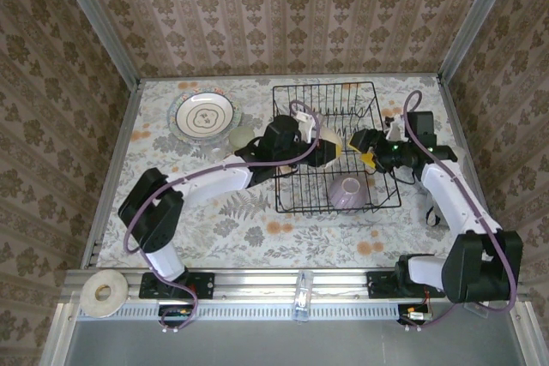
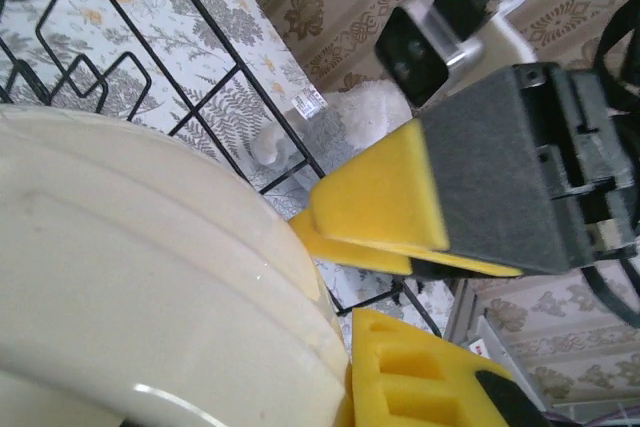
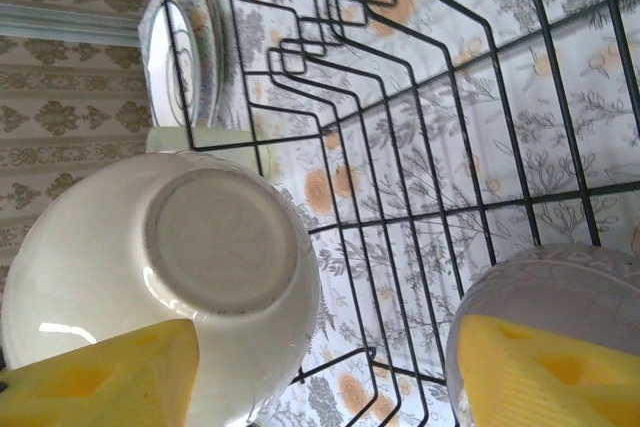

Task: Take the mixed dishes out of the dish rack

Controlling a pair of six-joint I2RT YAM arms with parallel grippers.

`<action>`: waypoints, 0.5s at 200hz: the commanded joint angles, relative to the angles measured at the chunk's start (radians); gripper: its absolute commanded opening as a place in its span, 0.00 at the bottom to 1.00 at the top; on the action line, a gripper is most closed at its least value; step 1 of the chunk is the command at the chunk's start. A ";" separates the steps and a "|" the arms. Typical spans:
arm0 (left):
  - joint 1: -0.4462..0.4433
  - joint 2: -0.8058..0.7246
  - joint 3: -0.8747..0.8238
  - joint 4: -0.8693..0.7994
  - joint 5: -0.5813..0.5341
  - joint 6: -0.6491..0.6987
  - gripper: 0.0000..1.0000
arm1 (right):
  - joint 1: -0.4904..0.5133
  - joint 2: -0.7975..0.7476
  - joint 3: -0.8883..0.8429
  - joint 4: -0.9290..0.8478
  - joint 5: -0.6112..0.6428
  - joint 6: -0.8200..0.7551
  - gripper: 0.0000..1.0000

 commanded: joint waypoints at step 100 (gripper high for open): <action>-0.040 -0.362 0.256 -0.831 -0.420 0.387 0.00 | 0.007 -0.127 -0.011 -0.141 0.083 -0.066 0.92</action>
